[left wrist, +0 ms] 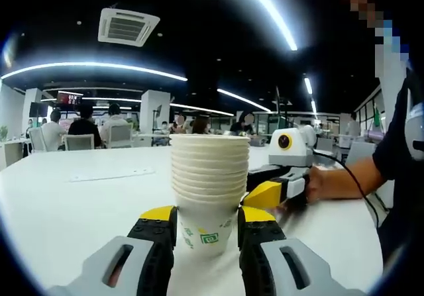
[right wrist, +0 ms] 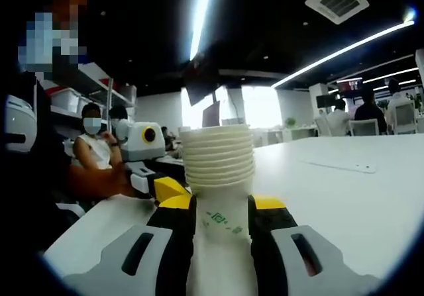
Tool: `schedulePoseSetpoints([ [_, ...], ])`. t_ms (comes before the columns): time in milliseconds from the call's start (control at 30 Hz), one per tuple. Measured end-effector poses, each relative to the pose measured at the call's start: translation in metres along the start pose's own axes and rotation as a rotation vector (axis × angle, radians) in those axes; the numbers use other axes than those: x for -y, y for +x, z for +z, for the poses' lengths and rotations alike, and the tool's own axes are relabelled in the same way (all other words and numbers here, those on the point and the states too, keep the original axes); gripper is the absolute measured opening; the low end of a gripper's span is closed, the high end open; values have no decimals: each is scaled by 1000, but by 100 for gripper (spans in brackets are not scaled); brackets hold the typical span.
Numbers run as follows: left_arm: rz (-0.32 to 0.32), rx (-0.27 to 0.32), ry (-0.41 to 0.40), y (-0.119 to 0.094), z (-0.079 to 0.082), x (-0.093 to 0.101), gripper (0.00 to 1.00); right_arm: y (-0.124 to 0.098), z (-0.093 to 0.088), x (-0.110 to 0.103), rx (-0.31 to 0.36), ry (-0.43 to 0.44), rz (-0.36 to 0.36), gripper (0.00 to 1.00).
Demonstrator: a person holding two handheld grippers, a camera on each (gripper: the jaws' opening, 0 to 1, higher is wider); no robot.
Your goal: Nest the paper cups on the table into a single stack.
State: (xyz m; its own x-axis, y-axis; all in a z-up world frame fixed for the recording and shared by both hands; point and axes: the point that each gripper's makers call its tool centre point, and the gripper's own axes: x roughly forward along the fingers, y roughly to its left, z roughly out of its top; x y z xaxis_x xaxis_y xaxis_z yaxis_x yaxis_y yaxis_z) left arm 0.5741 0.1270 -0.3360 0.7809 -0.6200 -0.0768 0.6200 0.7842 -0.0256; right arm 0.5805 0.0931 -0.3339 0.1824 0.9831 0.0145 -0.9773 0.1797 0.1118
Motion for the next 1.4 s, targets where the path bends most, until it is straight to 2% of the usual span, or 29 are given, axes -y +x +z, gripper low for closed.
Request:
schedulePoseSetpoints([
  [600,-1,4,2,3,0,1,38,-3,0,-3,11,-9,-7,33],
  [1400,-4,11,33,3,14,-1,38,-3,13,-5,31,-19,-19,33],
])
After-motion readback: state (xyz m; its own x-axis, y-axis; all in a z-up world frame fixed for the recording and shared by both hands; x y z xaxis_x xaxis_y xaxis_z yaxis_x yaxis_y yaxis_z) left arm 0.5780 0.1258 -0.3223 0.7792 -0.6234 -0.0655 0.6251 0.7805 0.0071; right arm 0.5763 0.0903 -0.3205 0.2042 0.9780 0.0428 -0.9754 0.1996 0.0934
